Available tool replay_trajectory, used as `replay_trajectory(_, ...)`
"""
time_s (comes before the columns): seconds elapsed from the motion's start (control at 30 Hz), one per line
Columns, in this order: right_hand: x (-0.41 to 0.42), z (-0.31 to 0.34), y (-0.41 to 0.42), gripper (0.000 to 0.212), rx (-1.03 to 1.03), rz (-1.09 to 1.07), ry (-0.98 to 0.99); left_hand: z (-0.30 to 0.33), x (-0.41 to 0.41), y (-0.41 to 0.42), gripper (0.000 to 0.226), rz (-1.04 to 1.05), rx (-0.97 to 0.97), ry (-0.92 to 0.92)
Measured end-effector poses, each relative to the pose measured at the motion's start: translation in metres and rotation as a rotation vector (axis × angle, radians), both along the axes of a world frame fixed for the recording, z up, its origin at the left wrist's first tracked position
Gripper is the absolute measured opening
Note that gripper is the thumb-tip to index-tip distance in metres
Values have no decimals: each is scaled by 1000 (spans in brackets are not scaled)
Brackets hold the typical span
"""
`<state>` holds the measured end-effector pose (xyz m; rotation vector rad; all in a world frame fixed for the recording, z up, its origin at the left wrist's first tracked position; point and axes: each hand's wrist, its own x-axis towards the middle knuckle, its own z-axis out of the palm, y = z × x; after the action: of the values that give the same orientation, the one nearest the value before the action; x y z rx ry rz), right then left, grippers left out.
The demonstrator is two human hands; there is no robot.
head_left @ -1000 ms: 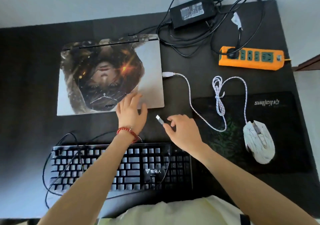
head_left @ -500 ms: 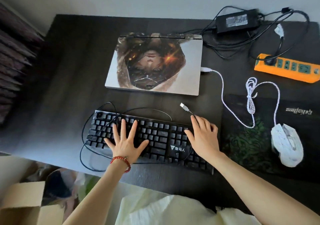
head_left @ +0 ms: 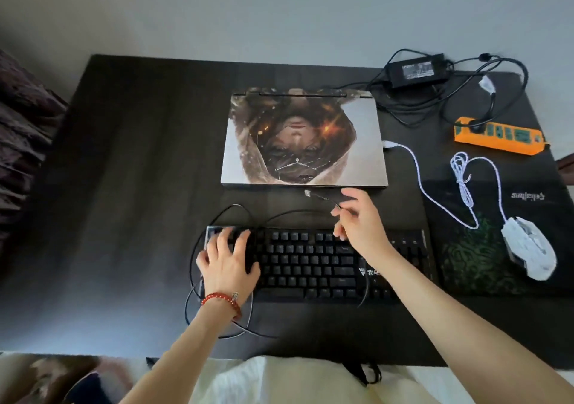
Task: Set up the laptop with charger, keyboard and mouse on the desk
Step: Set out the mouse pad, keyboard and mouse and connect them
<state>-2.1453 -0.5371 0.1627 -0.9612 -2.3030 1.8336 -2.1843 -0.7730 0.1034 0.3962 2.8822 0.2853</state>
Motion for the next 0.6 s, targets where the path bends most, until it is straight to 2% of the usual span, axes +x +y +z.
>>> replay_trajectory(0.07,-24,11,-24,39,-117,-74,-51,-1,-18,-19,80,21,-35,-134)
replay_trajectory(0.13,-45,18,-46,36,-155,-118,-79,-3,-34,-36,84,7,-34,-264)
replay_trajectory(0.2,-61,22,-63,28,-192,-168,-100,0,-48,-46,72,-68,-26,-316)
replay_trajectory(0.3,-81,29,-80,29,-270,-239,-116,12,-78,-60,45,-183,-8,-304)
replay_trajectory(0.43,-107,44,-91,24,-383,-303,-28,25,-124,-71,50,-295,18,-168)
replay_trajectory(0.53,-125,51,-95,21,-495,-345,23,30,-155,-85,49,-341,38,63)
replay_trajectory(0.6,-138,52,-104,21,-480,-297,9,28,-175,-100,50,-314,18,218)
